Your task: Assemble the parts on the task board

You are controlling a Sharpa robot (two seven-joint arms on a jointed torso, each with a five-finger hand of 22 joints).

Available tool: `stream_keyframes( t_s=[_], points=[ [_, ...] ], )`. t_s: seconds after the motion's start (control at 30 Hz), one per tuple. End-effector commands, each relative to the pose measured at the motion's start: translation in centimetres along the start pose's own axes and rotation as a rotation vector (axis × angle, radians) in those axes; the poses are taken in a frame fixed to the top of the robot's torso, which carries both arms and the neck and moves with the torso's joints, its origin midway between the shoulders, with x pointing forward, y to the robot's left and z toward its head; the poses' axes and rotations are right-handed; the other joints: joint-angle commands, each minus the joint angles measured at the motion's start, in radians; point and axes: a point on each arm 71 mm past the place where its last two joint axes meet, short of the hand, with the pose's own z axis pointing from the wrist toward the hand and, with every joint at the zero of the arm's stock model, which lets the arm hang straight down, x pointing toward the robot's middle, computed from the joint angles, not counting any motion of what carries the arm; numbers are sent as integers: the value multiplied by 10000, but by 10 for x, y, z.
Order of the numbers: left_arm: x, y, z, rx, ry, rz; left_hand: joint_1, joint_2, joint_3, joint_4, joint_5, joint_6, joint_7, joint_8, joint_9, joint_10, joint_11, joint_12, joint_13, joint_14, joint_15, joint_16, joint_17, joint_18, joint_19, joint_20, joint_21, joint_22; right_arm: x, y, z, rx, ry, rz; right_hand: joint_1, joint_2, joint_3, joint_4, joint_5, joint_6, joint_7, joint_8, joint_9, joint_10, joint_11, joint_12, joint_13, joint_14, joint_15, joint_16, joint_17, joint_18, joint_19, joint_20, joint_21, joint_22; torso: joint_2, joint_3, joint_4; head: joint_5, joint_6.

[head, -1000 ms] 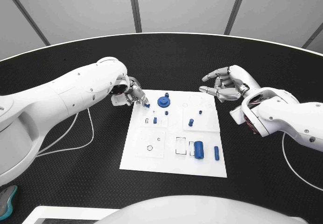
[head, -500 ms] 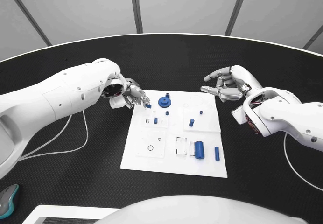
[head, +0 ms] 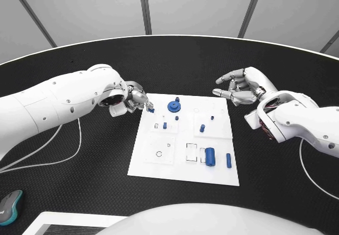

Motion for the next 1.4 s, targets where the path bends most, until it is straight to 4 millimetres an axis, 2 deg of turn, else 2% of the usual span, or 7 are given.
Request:
stream_keyframes(
  t_s=[0.03, 0.27, 0.6, 1.0, 1.4],
  points=[
    [5, 0, -2, 44, -81, 305, -1, 127, 1205, -1271, 72, 150, -94, -30, 3, 241, -168, 47, -4, 756, -84, 46, 1337, -146, 25, -77, 54, 23, 0, 0, 0, 3, -9, -4, -63, 53, -45, 3, 34, 45, -7, 50, -9, 80, -10, 40, 10, 103, -75, -39, 12, 124, 36, 10, -21, 1, 4, -2, 0, 36, -6],
    [17, 0, -2, 12, -58, 714, -15, 110, 1178, -1307, 228, 209, -112, -46, -7, 326, -186, 100, 90, 766, -97, 62, 1379, -148, 34, -86, 71, 42, 0, 0, 0, -8, -12, -3, -63, 53, -45, 3, 34, 45, -7, 50, -9, 80, -10, 40, 10, 103, -75, -39, 12, 124, 36, 10, -21, 1, 27, 5, -16, 75, 4],
    [33, 0, 4, -57, 113, 873, -91, 92, 1096, -1327, 621, 323, -146, -74, -20, 469, -217, 159, 207, 782, -124, 88, 1448, -151, 46, -109, 93, 67, 0, 0, 0, -3, -16, -2, -63, 53, -45, 3, 34, 45, -7, 50, -9, 80, -10, 40, 10, 103, -75, -39, 12, 124, 36, 10, -21, 1, 30, 2, -11, 35, -34],
    [37, -2, 7, -142, 223, 946, -133, 81, 1009, -1344, 916, 388, -174, -70, -11, 568, -243, 216, 310, 795, -146, 109, 1504, -155, 57, -128, 111, 95, -1, 0, -1, -1, -17, -1, -63, 53, -45, 3, 34, 45, -7, 50, -9, 80, -10, 40, 10, 103, -75, -39, 12, 124, 36, 10, -21, 1, 30, 5, -13, 37, -71],
    [41, -4, 8, -321, 596, 1187, -140, 71, 969, -1363, 1045, 421, -189, -59, -3, 618, -257, 250, 365, 808, -157, 128, 1562, -158, 64, -137, 122, 112, -1, 0, -1, 1, -16, 1, -63, 53, -45, 3, 34, 45, -7, 50, -9, 80, -10, 40, 10, 103, -75, -39, 12, 124, 36, 10, -21, 1, 25, 12, -18, 40, -103]
  ],
)
